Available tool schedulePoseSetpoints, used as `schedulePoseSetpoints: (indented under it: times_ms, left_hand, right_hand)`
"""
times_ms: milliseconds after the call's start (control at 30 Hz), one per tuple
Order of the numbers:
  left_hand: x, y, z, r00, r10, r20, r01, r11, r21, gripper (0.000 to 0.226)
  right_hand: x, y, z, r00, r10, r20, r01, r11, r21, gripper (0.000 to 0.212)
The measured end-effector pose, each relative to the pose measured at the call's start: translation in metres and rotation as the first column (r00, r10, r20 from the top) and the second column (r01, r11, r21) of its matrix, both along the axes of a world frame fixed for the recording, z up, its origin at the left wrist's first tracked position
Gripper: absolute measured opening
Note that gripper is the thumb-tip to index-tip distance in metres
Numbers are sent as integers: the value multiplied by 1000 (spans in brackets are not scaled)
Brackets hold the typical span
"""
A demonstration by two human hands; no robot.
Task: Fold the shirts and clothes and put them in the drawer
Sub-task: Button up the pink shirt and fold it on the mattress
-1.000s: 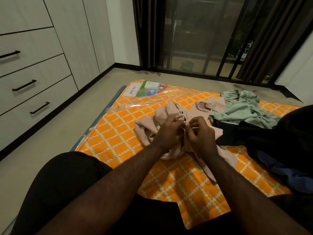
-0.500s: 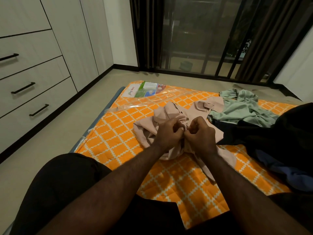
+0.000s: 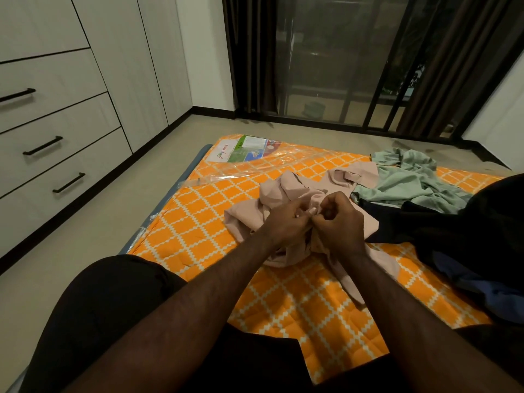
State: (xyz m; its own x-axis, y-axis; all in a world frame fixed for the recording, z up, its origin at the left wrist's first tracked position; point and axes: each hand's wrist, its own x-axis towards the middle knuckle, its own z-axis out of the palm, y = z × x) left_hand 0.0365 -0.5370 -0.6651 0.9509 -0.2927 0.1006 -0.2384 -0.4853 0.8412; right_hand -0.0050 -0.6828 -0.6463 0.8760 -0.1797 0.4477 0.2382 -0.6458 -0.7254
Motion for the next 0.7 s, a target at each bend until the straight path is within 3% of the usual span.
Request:
schedulePoseSetpoints:
  times_ms: [167,300,367,467,533,600,667,700]
  left_hand:
    - [-3,3,1,999,42,-12,-37,954,298,68]
    - [-5,7,5,971,4,241,-112,893,436,37]
    - [-6,5,7,927,26,374,-199,879,434,27]
    - [-10,-1,14,901,183,393,-290,928,233,38]
    - [-13,-3,21,913,287,290,-326,941,94,46]
    - [-13,-3,25,947,307,97,-311,950,29,27]
    - [-16,-4,29,926,207,-316,-268,950,-161,12]
    - [-19,-5,33,850,71,-522,-262,917,-302,13]
  right_hand:
    - [5,-6,4,997,-73,20,71,994,84,16]
    - [9,-15,7,983,-169,72,156,975,156,14]
    - [11,-18,8,974,-208,88,187,960,208,13]
    - [11,-19,5,980,-196,41,178,947,269,13]
    - [13,-19,0,991,-125,-50,134,940,313,16]
    - [14,-18,-5,990,-8,-140,58,933,355,25]
    - [11,-15,-4,976,106,-188,-27,923,383,36]
    - [10,-13,-3,969,150,-195,-61,914,400,40]
